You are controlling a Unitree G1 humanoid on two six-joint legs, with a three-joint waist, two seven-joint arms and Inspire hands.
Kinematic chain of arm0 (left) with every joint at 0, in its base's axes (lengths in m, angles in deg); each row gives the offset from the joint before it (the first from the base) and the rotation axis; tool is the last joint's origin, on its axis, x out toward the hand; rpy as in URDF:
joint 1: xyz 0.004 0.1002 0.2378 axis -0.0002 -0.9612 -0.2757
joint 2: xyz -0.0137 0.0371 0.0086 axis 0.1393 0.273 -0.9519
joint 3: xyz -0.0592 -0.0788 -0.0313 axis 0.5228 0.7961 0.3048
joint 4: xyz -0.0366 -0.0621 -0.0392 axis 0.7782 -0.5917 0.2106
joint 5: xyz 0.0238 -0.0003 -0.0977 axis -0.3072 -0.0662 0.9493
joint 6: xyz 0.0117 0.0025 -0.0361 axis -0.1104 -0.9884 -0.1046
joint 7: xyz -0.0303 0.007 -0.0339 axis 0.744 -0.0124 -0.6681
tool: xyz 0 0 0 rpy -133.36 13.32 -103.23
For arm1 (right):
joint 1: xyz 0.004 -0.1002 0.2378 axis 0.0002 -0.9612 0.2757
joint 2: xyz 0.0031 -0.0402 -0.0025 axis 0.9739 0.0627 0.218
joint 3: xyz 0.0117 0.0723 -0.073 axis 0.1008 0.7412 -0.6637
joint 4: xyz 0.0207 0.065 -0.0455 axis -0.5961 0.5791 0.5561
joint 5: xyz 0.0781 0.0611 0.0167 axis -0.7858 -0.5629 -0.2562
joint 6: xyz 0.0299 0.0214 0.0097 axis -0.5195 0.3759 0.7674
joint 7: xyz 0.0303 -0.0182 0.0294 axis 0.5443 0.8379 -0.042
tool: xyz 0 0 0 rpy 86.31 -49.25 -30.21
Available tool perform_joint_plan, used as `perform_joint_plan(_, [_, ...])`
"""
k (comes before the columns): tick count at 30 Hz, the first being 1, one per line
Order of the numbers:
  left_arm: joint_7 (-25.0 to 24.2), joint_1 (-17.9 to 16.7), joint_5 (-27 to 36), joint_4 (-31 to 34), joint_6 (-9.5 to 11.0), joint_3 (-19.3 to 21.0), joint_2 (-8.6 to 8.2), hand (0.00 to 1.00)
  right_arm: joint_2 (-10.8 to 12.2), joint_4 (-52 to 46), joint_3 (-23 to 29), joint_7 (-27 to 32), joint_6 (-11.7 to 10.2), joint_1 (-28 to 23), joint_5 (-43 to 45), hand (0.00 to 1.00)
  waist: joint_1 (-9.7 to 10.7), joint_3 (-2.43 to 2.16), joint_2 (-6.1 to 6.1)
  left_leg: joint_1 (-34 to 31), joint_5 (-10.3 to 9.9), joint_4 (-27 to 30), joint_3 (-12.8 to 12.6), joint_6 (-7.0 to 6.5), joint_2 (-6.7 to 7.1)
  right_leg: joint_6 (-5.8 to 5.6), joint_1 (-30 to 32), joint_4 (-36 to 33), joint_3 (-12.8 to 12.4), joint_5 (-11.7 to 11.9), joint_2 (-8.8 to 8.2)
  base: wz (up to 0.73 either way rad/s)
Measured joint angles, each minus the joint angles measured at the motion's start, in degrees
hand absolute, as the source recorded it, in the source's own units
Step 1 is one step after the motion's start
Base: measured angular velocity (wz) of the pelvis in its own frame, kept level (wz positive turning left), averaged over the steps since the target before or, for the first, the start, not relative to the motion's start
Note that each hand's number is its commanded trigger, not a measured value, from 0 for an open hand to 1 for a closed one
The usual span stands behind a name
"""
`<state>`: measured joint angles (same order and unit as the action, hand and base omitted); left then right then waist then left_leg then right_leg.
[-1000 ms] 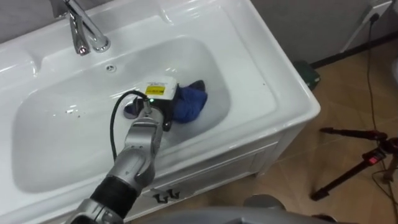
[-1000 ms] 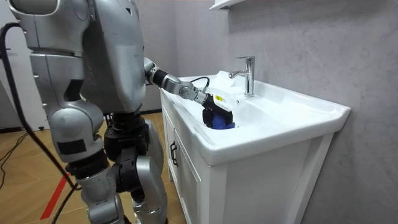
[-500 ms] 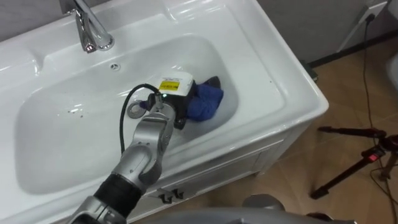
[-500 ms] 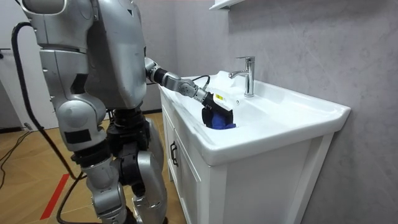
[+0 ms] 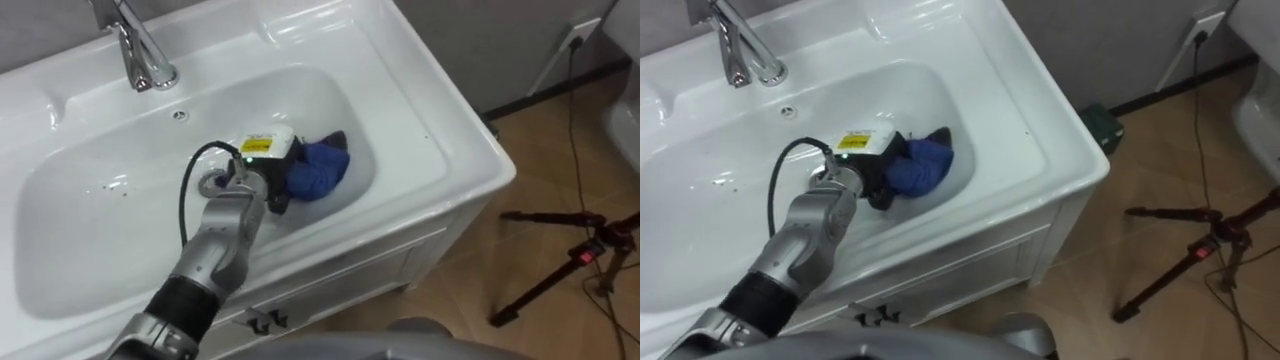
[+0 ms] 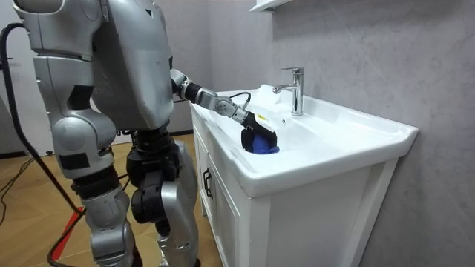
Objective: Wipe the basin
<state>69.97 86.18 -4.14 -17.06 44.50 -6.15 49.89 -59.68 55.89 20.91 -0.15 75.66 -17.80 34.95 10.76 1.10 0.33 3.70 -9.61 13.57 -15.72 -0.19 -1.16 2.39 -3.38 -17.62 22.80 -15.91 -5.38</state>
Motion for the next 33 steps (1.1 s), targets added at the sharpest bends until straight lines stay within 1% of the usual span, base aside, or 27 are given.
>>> perform_joint_plan(1, [0.0,0.1,-0.2,-0.7,0.0,0.9,0.05,1.0,0.1,-0.1,0.7,-0.2,0.3,-0.2,0.1,0.0,-0.1,-0.01,0.02,0.0,0.0,0.0,0.0,0.04,-0.07,0.06,0.0,0.0,-0.1,0.0,0.12,-0.03])
perform_joint_plan(2, [0.0,0.3,-0.3,-2.5,0.0,3.1,0.18,1.0,0.1,0.0,2.0,-0.9,1.0,-0.2,0.3,0.0,-0.5,-0.1,0.16,0.0,-0.2,0.1,0.0,0.32,-0.27,0.28,0.2,0.0,-0.6,0.1,0.46,-0.17])
perform_joint_plan(3, [0.0,1.0,-0.5,-4.7,-0.2,4.9,0.94,1.0,0.1,-0.1,3.2,-1.2,1.1,-0.2,0.5,0.0,-0.7,-0.17,0.27,-0.1,-0.3,0.3,0.0,0.39,-0.35,0.54,0.2,0.0,-0.9,0.3,0.68,-0.2])
perform_joint_plan(4, [0.0,1.8,-1.4,-6.9,-0.5,5.7,2.28,1.0,0.1,-0.1,3.9,-1.2,1.1,0.0,0.7,0.0,-0.4,-0.27,0.43,-0.3,-0.3,0.3,0.0,0.39,-0.34,0.72,0.2,0.1,-0.9,0.3,0.88,-0.12])
perform_joint_plan(5, [-0.1,2.1,-2.1,-7.9,-0.7,6.1,2.9,1.0,0.1,-0.1,4.5,-1.1,1.1,0.0,0.7,0.0,-0.3,-0.34,0.52,-0.4,-0.3,0.3,0.0,0.4,-0.42,0.82,0.3,0.1,-0.9,0.4,0.98,0.0])
perform_joint_plan(7, [-0.8,3.5,-4.7,-11.6,-1.6,7.9,5.2,1.0,-0.1,-0.1,7.7,-0.8,1.3,0.0,0.3,0.0,0.0,-0.69,1.12,-1.4,-0.8,1.4,-0.1,1.09,-1.18,1.29,0.8,0.3,-0.9,0.6,1.59,-0.02])
perform_joint_plan(8, [-0.9,3.5,-4.9,-12.4,-2.1,8.4,5.69,1.0,-0.1,-0.1,8.2,-0.5,1.5,0.0,0.1,0.0,0.0,-0.86,1.25,-1.5,-0.8,1.6,-0.1,1.12,-1.26,1.42,0.9,0.2,-0.9,0.6,1.61,-0.08])
perform_joint_plan(9, [-1.0,3.8,-5.3,-14.4,-3.0,8.9,6.74,1.0,-0.4,-0.2,8.8,0.1,1.6,0.0,-0.5,0.0,0.0,-1.04,1.49,-1.7,-0.8,1.9,-0.2,1.12,-1.37,1.62,1.2,-0.2,-1.0,0.5,1.6,-0.07])
perform_joint_plan(10, [-1.2,3.9,-5.5,-15.3,-3.4,9.0,7.22,1.0,-0.6,-0.2,8.9,0.4,1.7,0.0,-0.8,0.0,0.0,-1.15,1.66,-1.7,-0.8,1.9,-0.4,1.12,-1.44,1.69,1.3,-0.2,-1.0,0.5,1.61,-0.05])
perform_joint_plan(11, [-1.5,4.5,-6.1,-17.5,-3.6,9.4,8.08,1.0,-0.9,-0.2,9.0,1.0,1.6,0.0,-1.3,0.0,0.1,-1.24,2.02,-1.9,-0.8,2.1,-0.7,1.13,-1.61,1.83,1.4,-0.2,-1.0,0.5,1.72,0.0])
perform_joint_plan(12, [-1.6,4.9,-6.5,-18.6,-3.6,9.4,8.69,1.0,-1.0,-0.1,9.5,1.1,1.6,0.0,-1.4,0.0,0.1,-1.24,2.13,-2.2,-0.8,2.4,-0.7,1.13,-1.69,1.89,1.5,-0.2,-1.0,0.5,1.78,0.0])
perform_joint_plan(13, [-2.0,5.6,-6.9,-21.3,-3.7,9.4,10.85,1.0,-1.3,0.1,10.8,1.5,1.5,0.3,-1.5,0.0,0.2,-1.27,2.34,-3.0,-0.8,3.2,-0.7,1.18,-2.12,2.23,2.0,-0.1,-1.0,0.7,2.04,0.0])
perform_joint_plan(14, [-2.0,5.6,-7.0,-21.8,-3.7,9.4,11.59,1.0,-1.4,0.1,11.3,1.5,1.4,0.3,-1.5,0.0,0.2,-1.28,2.37,-3.3,-0.8,3.6,-0.7,1.2,-2.2,2.37,2.3,-0.1,-1.0,0.8,2.12,-0.04])
perform_joint_plan(16, [-2.7,5.8,-7.1,-23.8,-4.0,9.6,14.25,1.0,-2.2,0.0,12.3,1.5,1.4,0.1,-1.5,0.0,0.2,-1.29,2.53,-4.3,-0.9,4.5,-0.7,1.25,-2.68,2.76,2.8,-0.1,-1.0,0.9,2.48,0.0])
perform_joint_plan(19, [-3.8,5.7,-7.1,-24.9,-4.6,10.6,15.78,1.0,-3.4,0.0,12.3,1.5,1.4,-0.5,-1.5,0.0,0.1,-1.37,2.95,-5.3,-1.1,5.3,-0.7,1.6,-3.2,3.09,3.6,-0.3,-1.0,1.0,2.79,-0.02])
perform_joint_plan(21, [-5.0,5.0,-7.9,-24.9,-4.6,10.7,17.48,1.0,-4.0,0.2,12.8,1.5,1.5,-0.5,-1.4,0.0,0.0,-1.4,3.01,-5.7,-1.1,5.6,-1.0,1.62,-3.49,3.41,4.1,-0.4,-1.6,1.1,3.08,-0.11])
perform_joint_plan(24, [-6.4,4.7,-8.8,-25.2,-4.7,10.6,18.64,1.0,-4.0,0.4,12.8,1.5,1.4,-0.4,-1.5,0.0,0.0,-1.33,3.18,-6.2,-1.3,6.2,-1.6,1.97,-4.08,3.83,4.5,-0.4,-1.7,1.3,3.47,-0.1])
perform_joint_plan(31, [-7.3,4.7,-8.9,-25.6,-5.0,10.6,18.85,1.0,-4.0,0.4,12.2,1.6,1.4,-0.5,-1.7,0.0,-0.2,-1.3,3.34,-6.6,-1.3,7.1,-1.6,1.98,-4.34,4.03,4.5,-0.3,-1.7,1.2,3.58,-0.01])
perform_joint_plan(33, [-7.5,4.7,-9.1,-26.1,-5.0,10.6,18.98,1.0,-4.0,0.0,12.2,1.6,1.4,-0.4,-1.7,0.0,-0.7,-1.33,3.37,-6.4,-1.4,7.2,-1.5,2.08,-4.41,4.09,4.5,-0.5,-2.2,1.2,3.72,-0.13])
